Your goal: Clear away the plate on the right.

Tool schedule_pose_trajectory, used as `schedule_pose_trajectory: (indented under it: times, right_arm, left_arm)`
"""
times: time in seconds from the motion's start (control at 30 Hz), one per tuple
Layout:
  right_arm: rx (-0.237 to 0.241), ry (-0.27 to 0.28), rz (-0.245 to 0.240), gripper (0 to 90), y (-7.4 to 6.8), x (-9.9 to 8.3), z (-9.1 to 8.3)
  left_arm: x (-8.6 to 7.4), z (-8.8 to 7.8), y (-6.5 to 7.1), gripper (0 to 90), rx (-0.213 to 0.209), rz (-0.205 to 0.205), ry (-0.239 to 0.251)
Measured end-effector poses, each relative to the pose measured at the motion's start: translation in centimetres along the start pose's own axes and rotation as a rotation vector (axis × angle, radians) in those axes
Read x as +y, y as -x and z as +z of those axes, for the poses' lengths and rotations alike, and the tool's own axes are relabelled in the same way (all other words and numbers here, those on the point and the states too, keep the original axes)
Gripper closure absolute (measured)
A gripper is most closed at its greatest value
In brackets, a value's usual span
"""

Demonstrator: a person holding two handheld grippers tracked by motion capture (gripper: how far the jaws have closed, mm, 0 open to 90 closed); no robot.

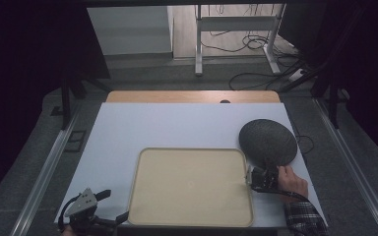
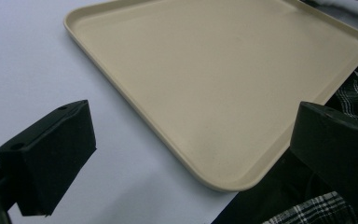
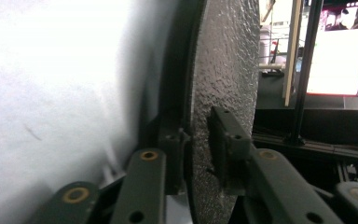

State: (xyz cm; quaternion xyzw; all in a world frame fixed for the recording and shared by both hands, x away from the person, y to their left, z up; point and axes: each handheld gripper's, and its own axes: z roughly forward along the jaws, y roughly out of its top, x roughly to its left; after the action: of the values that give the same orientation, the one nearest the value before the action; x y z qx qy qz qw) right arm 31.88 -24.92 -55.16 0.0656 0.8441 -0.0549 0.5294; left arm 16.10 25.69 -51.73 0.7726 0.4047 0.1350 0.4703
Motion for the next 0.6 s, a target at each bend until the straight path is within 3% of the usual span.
schedule_pose_trajectory:
  times: [0.1, 0.23, 0.5, 0.6]
  right_arm:
    - [-0.012, -0.003, -0.026, 82.7, -0.3, 0.1, 0.0]
    - [-0.048, -0.009, -0.026, 85.5, -0.2, 0.2, -0.2]
    - [-0.044, 0.004, 0.000, 85.3, 0.3, 0.1, -0.9]
    - [-0.045, 0.002, -0.015, 84.7, 0.3, 0.2, -1.1]
  left_arm:
    - [0.0, 0.0, 0.0, 0.0, 0.000, 0.000, 0.000]
    - [0.0, 0.0, 0.0, 0.0, 0.001, 0.003, -0.002]
    - [0.0, 0.0, 0.0, 0.0, 0.001, 0.002, 0.001]
    - [0.0, -0.1, 0.0, 0.0, 0.001, 0.001, 0.003]
